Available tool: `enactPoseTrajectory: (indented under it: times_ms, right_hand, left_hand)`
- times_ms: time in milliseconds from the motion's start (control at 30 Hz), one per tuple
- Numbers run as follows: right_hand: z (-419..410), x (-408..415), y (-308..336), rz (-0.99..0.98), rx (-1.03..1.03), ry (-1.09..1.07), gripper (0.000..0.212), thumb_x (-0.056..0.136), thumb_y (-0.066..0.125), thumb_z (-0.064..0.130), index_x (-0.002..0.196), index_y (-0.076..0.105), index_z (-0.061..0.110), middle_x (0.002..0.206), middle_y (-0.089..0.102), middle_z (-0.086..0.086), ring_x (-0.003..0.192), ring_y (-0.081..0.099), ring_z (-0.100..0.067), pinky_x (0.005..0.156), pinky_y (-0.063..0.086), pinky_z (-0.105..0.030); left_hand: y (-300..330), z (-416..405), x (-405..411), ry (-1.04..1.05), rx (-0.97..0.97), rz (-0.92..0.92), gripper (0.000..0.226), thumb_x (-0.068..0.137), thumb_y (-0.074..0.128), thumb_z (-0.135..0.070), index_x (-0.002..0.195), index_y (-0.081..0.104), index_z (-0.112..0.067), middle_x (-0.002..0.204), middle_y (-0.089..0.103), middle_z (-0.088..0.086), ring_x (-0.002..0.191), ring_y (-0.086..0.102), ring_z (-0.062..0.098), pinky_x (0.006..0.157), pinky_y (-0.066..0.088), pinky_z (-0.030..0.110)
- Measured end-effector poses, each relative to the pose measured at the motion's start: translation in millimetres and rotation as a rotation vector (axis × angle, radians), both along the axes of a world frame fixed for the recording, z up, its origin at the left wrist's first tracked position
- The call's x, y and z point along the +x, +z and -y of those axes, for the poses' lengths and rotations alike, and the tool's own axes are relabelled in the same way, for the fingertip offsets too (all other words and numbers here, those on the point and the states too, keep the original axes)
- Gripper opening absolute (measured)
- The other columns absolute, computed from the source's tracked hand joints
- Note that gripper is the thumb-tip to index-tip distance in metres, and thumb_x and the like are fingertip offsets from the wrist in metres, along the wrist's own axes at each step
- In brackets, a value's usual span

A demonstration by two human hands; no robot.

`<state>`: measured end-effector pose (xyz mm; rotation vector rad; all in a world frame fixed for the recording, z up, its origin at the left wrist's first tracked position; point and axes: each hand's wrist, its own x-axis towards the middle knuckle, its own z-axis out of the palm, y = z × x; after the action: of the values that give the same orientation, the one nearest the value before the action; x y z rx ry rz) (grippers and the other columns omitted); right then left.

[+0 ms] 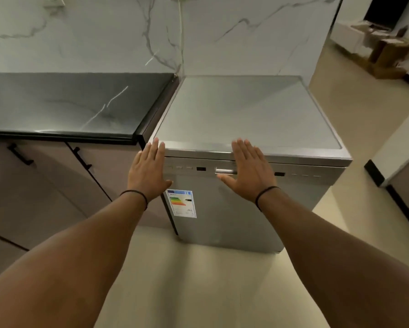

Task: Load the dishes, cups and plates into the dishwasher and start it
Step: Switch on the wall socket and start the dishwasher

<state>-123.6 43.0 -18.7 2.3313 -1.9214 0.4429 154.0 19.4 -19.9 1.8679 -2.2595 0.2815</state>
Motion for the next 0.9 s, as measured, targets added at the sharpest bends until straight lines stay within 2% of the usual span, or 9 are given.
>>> enactPoseTrajectory:
  times_ms: [100,167,267,367,467,600,900]
  right_hand:
    - [32,16,-41,-0.028,-0.116,0.051,0.097,0.088,0.041,0.071,0.156,0.007,0.011,0.163,0.009,-0.007,0.151,0.002,-0.022,0.123,0.0,-0.038]
    - [48,24,-56,-0.033,-0.221,0.056,0.099,0.084,0.046,0.073,0.154,0.018,0.009,0.16,0.023,-0.01,0.149,0.015,-0.026,0.122,0.005,-0.04]
    - [72,34,-82,-0.037,-0.409,0.041,0.096,0.079,0.049,0.077,0.144,0.039,0.008,0.145,0.046,-0.012,0.138,0.037,-0.032,0.12,0.015,-0.043]
    - [81,36,-91,-0.046,-0.57,0.041,0.091,0.077,0.047,0.08,0.134,0.048,0.009,0.133,0.053,-0.01,0.126,0.046,-0.032,0.112,0.025,-0.042]
    - [84,35,-97,-0.075,-0.613,0.04,0.094,0.074,0.043,0.085,0.13,0.048,0.011,0.127,0.052,-0.008,0.118,0.047,-0.03,0.106,0.029,-0.041]
    - [84,32,-105,-0.102,-0.693,0.06,0.099,0.068,0.047,0.088,0.13,0.047,0.012,0.126,0.052,-0.007,0.116,0.047,-0.029,0.105,0.03,-0.042]
    - [77,18,-112,-0.204,-0.664,0.048,0.113,0.058,0.057,0.086,0.142,0.035,0.015,0.137,0.044,-0.006,0.126,0.04,-0.028,0.114,0.023,-0.042]
  left_hand:
    - [-41,26,8,-0.041,-0.095,-0.041,0.112,0.076,0.074,-0.052,0.155,0.003,-0.015,0.163,0.0,0.007,0.15,-0.001,0.023,0.122,0.009,0.039]
    - [-57,41,10,-0.086,-0.167,-0.042,0.113,0.074,0.073,-0.055,0.155,0.005,-0.015,0.164,0.002,0.006,0.151,-0.001,0.021,0.122,0.007,0.037]
    - [-82,63,22,-0.126,-0.295,-0.043,0.113,0.069,0.075,-0.059,0.154,0.015,-0.014,0.16,0.017,0.006,0.15,0.008,0.023,0.123,0.007,0.038]
    - [-92,75,26,-0.166,-0.388,-0.09,0.109,0.065,0.077,-0.057,0.15,0.024,-0.015,0.152,0.029,0.005,0.146,0.018,0.023,0.123,0.006,0.039]
    - [-95,81,35,-0.222,-0.407,-0.1,0.106,0.066,0.082,-0.046,0.15,0.025,-0.017,0.152,0.03,0.003,0.144,0.021,0.021,0.122,0.009,0.039]
    - [-94,81,51,-0.287,-0.44,-0.034,0.102,0.068,0.085,-0.026,0.15,0.026,-0.016,0.153,0.031,0.003,0.143,0.025,0.022,0.12,0.02,0.037]
    - [-111,83,33,-0.226,-0.583,-0.136,0.092,0.069,0.084,-0.034,0.144,0.034,-0.017,0.145,0.038,0.002,0.138,0.031,0.022,0.117,0.024,0.035]
